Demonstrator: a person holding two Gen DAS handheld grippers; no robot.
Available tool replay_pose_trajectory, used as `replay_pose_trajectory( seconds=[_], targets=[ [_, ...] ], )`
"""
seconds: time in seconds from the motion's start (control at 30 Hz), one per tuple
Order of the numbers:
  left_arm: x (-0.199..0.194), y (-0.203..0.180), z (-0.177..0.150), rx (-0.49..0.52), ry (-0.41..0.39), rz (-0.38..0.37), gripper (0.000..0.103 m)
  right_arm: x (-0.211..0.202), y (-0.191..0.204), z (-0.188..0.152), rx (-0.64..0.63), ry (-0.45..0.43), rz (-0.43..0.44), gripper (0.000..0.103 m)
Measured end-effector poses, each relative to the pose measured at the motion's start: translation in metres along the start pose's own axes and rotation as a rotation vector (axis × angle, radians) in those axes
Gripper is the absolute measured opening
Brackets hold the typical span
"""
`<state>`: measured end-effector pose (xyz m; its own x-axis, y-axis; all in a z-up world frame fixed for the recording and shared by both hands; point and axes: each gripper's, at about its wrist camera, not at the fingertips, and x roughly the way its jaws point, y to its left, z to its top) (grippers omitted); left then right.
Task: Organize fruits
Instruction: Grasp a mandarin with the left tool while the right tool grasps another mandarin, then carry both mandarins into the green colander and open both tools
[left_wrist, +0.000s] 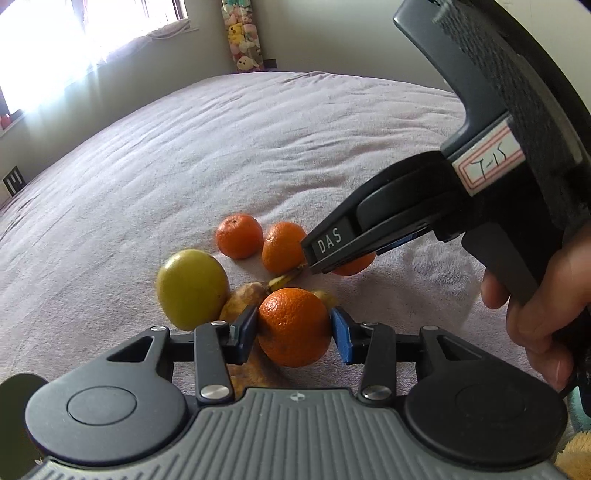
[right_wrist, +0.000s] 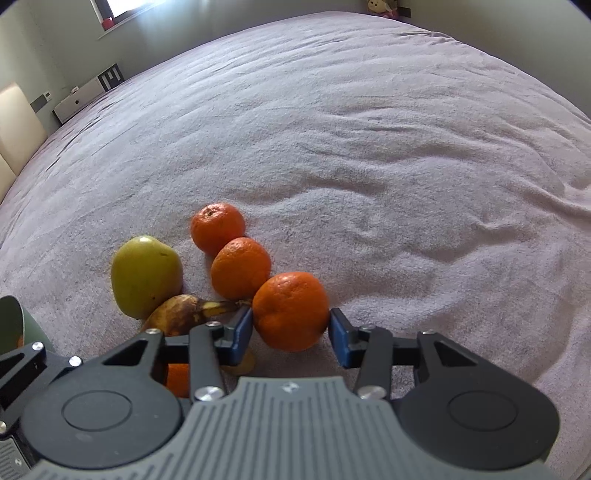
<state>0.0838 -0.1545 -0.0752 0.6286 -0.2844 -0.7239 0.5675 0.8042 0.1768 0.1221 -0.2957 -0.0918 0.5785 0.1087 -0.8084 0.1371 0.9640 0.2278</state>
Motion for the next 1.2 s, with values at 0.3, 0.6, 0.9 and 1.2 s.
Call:
replay_pose_trajectory(
  seconds=[0.3, 0.6, 0.9, 1.2],
  targets=[
    [-0.04, 0.022, 0.009, -0.083, -0.03, 0.046, 0.049, -0.028, 0.024, 0.006, -0.056, -0.074, 0.047, 0.042],
    [-0.084, 0.059, 0.003, -0.203, 0.001, 0.15, 0.049, -0.053, 0.068, 0.003, -0.148, -0.111, 0.123, 0.042],
    [-0.119, 0.12, -0.024, -0.421, 0.083, 0.211, 0.049, -0.072, 0.128, -0.011, -0.31, -0.124, 0.228, 0.042],
    [-0.14, 0.174, -0.059, -0.603, 0.171, 0.25, 0.049, -0.083, 0.194, -0.039, -0.517, -0.094, 0.355, 0.042]
  ],
)
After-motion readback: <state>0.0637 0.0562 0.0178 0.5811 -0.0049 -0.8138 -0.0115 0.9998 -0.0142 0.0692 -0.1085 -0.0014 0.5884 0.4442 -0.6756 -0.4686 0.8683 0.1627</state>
